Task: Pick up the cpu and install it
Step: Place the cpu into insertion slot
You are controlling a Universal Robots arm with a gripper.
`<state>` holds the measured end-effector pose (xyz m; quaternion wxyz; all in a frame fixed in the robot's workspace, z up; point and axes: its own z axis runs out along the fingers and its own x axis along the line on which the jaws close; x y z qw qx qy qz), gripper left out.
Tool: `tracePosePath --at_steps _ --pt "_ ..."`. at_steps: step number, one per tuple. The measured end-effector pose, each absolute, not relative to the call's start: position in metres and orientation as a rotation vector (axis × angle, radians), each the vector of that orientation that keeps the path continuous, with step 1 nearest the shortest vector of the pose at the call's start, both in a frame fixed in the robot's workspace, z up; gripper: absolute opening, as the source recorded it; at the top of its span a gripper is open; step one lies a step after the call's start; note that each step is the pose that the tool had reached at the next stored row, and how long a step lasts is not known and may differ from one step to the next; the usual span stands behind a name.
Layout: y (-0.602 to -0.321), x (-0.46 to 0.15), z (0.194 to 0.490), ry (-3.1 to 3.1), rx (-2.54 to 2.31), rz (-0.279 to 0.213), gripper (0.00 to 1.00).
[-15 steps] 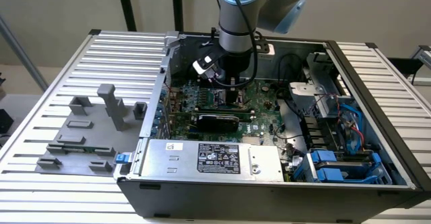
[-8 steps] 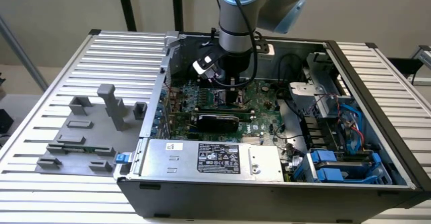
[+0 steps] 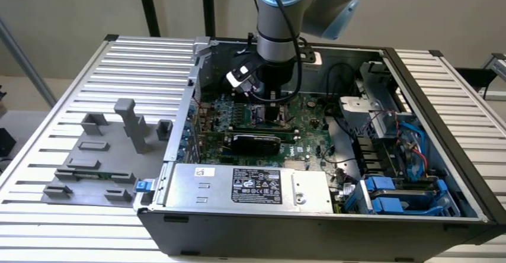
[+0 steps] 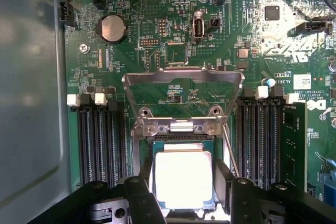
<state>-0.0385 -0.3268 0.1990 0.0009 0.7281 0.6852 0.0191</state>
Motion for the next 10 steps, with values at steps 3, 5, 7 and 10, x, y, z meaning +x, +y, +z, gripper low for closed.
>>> tracePosePath --at_steps 3,5,7,10 --pt "-0.3264 -0.0385 0.1983 2.149 2.285 0.058 0.55" --pt "-0.3257 -0.0385 0.1981 2.149 2.285 0.057 0.55" --pt "-0.3249 -0.0384 0.1979 2.149 2.284 0.057 0.55" --pt "-0.3246 -0.0384 0.1976 2.148 2.283 0.056 0.55"
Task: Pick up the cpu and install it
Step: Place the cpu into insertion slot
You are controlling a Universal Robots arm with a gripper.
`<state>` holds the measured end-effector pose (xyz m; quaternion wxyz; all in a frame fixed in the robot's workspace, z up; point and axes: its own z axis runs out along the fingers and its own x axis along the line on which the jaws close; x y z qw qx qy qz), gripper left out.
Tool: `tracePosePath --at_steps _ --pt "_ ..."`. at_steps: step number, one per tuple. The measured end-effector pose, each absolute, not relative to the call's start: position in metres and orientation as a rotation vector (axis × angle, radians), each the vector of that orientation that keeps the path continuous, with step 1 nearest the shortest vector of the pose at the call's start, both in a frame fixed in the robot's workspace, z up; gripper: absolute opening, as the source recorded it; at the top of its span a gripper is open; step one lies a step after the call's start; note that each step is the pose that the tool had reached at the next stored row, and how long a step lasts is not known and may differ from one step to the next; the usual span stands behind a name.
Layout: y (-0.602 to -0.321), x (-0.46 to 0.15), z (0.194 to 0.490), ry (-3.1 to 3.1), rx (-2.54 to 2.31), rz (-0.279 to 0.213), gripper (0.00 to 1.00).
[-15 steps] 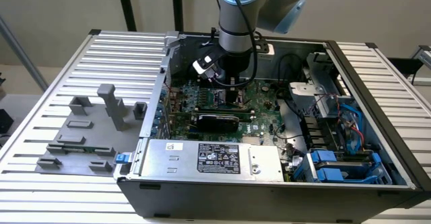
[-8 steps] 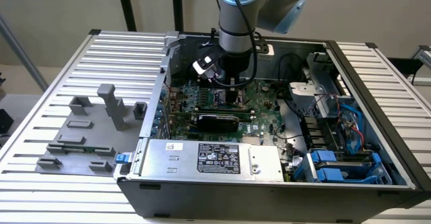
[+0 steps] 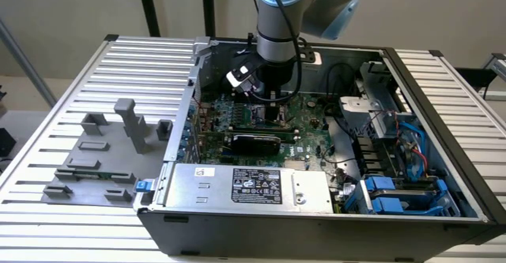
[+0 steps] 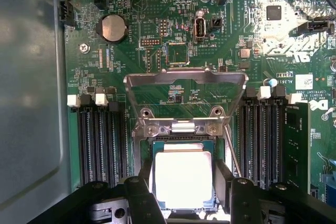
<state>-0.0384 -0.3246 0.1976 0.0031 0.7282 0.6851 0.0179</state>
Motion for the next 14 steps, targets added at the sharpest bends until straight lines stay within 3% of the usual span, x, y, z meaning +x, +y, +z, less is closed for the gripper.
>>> tracePosePath --at_steps 14 --pt "-0.3245 -0.0397 0.1966 2.146 2.281 0.054 0.55"
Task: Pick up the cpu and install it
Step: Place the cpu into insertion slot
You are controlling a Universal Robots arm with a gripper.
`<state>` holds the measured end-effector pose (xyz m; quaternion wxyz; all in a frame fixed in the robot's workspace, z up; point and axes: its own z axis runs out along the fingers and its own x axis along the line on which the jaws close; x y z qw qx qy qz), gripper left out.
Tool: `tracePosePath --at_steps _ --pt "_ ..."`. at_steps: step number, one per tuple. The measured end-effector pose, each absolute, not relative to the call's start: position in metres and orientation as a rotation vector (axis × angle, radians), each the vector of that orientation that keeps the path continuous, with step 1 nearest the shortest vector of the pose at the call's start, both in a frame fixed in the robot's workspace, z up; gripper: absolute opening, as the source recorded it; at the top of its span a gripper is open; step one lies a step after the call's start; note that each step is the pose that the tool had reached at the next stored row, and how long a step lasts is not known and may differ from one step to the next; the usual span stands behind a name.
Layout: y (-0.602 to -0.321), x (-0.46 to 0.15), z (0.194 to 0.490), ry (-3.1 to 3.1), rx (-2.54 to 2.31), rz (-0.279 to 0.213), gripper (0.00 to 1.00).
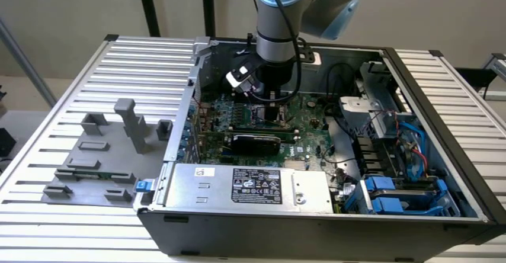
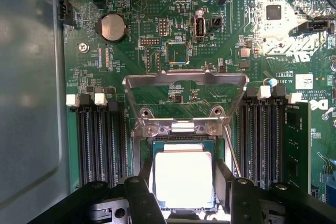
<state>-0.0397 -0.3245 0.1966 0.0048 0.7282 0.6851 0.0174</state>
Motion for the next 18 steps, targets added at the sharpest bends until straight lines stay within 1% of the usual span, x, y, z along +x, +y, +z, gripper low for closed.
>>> tracePosePath --at_steps 10,11,13,14,18 --pt "-0.3249 -0.0405 0.1970 2.143 2.278 0.044 0.55" --pt "-0.3249 -0.0405 0.1971 2.142 2.278 0.044 0.56" --pt "-0.3246 -0.0402 0.1967 2.142 2.277 0.045 0.56" --pt "-0.3246 -0.0402 0.1967 2.142 2.277 0.045 0.63" --pt "-0.3243 -0.0402 0.1967 2.141 2.276 0.044 0.63"
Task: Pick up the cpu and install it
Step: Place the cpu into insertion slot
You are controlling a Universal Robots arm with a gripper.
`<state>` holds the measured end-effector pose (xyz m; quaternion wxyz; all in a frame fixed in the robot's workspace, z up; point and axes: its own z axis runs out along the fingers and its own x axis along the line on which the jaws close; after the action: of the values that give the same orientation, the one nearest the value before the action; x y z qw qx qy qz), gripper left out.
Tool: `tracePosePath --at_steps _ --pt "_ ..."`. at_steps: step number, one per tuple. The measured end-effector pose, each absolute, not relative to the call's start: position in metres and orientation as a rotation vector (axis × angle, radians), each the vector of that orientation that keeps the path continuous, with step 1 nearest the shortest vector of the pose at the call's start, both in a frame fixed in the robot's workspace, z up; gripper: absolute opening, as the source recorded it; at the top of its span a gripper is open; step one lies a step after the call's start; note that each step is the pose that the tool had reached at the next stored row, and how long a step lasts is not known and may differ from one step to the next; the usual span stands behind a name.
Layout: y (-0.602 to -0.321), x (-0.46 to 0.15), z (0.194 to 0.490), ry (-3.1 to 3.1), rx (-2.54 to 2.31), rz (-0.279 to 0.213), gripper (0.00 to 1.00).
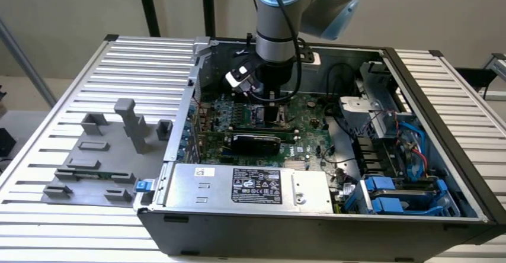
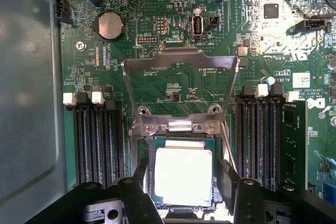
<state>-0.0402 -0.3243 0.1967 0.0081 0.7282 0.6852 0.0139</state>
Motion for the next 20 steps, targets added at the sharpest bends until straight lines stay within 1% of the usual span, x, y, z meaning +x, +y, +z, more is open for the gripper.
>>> tracePosePath --at_steps 12,14,15,20 --pt "-0.3222 -0.0402 0.1967 2.141 2.276 0.044 0.63" --pt "-0.3221 -0.0402 0.1967 2.141 2.276 0.043 0.61" --pt "-0.3221 -0.0402 0.1967 2.141 2.276 0.043 0.55" --pt "-0.3220 -0.0402 0.1967 2.141 2.276 0.044 0.54"
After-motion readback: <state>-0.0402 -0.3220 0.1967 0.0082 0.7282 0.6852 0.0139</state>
